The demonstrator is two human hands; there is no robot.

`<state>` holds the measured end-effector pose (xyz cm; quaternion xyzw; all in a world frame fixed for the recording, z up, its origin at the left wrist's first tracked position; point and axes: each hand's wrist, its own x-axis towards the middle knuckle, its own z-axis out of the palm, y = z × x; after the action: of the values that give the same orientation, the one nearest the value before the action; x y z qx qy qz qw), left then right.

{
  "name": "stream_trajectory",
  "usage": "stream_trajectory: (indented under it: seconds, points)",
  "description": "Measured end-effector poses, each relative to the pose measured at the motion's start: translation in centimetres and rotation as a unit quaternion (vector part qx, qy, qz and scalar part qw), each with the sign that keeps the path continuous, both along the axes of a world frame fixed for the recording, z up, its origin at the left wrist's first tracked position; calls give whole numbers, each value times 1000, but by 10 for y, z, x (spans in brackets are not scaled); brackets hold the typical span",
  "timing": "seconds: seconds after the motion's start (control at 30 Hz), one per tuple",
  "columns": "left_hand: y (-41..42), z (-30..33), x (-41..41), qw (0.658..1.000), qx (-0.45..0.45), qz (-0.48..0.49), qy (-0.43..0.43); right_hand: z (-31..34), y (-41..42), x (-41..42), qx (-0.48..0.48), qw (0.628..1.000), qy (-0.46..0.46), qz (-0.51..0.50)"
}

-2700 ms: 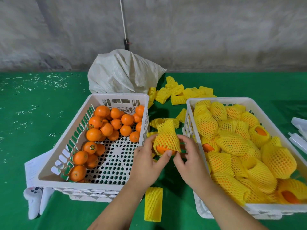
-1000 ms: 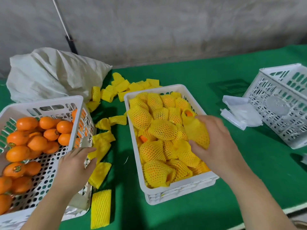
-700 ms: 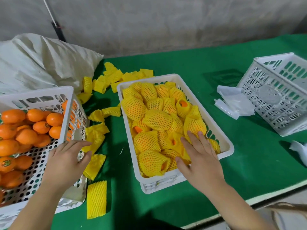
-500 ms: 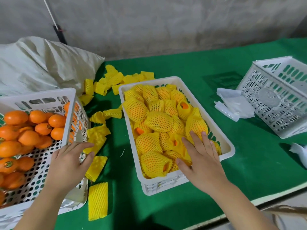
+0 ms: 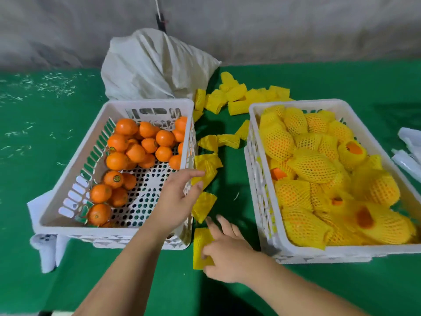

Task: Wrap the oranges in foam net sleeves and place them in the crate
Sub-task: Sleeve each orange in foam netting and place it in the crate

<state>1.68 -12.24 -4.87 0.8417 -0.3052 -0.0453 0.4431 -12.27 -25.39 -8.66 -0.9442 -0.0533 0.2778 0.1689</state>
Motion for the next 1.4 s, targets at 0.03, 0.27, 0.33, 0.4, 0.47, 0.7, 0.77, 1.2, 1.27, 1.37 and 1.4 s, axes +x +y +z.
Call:
stream_trajectory:
  seconds: [0.03,0.27,0.33,0.4,0.47,0.7,0.77,1.2,1.27,1.37,1.4]
  points:
    - [9,-3,4,999,24,-28,-14,-15,9,6,-20,997,68,31]
    - [41,-1,40,961,121,-214,-124,-70,23,22,-41,992,117,-11]
    - [42,-6,48,969,93,-200,-109,-75,18,27,-40,992,100,-71]
    - [42,-11,63,979,77,-160,-98,-78,17,31,-52,989,80,-115]
    - [38,-17,88,987,85,-113,-76,-77,21,34,-84,986,54,-131]
    - [13,-69,164,915,386,-87,78,-63,32,42,-44,974,53,-216]
    - [-3,-87,163,911,359,-117,166,-50,24,45,16,958,31,-285]
    - [-5,-107,165,956,122,147,224,44,-61,46,137,868,-205,-432]
    - [-6,-70,151,965,109,146,188,50,-69,47,107,888,-253,-369]
    - [-7,-14,100,970,-61,171,164,55,-74,51,-3,909,-343,-239]
    - [-8,5,76,962,-116,188,159,55,-74,52,14,906,-342,-250]
